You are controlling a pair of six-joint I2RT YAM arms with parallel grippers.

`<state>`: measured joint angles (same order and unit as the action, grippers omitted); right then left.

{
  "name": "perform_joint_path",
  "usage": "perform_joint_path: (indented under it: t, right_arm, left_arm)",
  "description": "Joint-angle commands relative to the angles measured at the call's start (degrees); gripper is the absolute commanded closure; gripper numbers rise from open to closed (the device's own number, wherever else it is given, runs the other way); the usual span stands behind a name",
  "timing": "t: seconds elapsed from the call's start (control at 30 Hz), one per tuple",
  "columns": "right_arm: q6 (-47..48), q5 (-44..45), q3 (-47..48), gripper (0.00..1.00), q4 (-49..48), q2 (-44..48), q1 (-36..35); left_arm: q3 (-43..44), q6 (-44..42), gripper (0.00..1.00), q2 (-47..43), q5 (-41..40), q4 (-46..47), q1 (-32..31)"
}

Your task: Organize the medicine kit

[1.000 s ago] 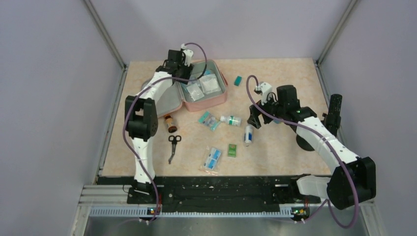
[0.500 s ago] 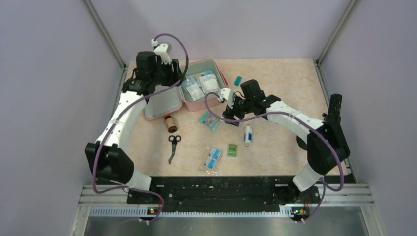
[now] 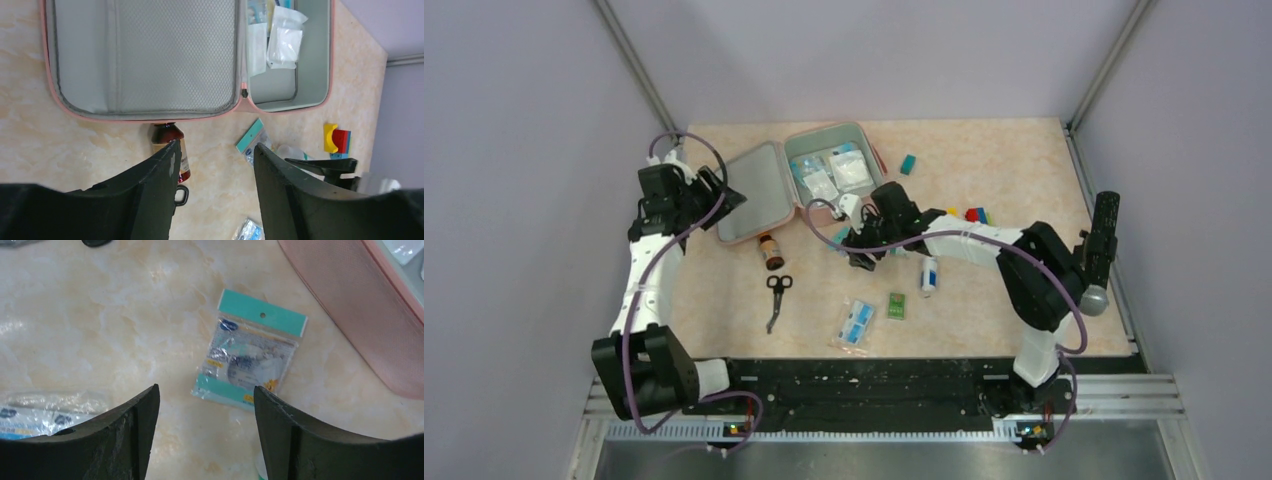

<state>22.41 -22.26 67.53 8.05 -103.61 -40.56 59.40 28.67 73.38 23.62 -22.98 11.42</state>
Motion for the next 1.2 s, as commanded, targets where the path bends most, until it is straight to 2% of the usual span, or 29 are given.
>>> perform_joint_path:
  t: [0.0, 0.4, 0.53, 0.67, 0.83, 0.93, 1.17]
  right_arm:
    - [-4.84, 2.69, 4.49, 0.31, -3.84, -3.18, -3.13]
    - [-7.32, 13.81, 3.67, 0.31, -5.4, -8.76, -4.55]
    - [-6.31, 13.64, 2.02, 0.35, -4.89, -9.76, -4.54]
    - [-6.3, 12.05, 1.19, 0.65, -4.45, -10.92, -4.6]
    - [-6.54, 10.13, 2.31, 0.78, -3.7, -10.26, -4.57]
    - [-6.3, 9.19, 4.04, 1.0, -2.5, -6.85, -4.51]
    - [-5.65, 3.91, 6.7, 1.0, 0.04, 5.72, -4.38]
  left_arm:
    - [-0.3, 2.07, 0.39, -4.8, 2.02, 4.26, 0.95]
    - [-2.42, -0.36, 0.38, -9.87, 4.47, 4.09, 1.35]
    - [-2.62, -1.15, 0.38, -9.73, 6.0, 4.15, 1.32]
    - [-1.8, -1.85, 0.39, -8.33, 7.72, 4.17, 1.19]
    - [1.19, -3.11, 0.39, -5.45, 7.69, 3.06, 0.11]
    - [2.95, -4.94, 0.39, -4.22, 7.65, 2.19, -1.73]
    - [4.53, -9.11, 0.39, -1.07, 7.2, 1.63, -6.47]
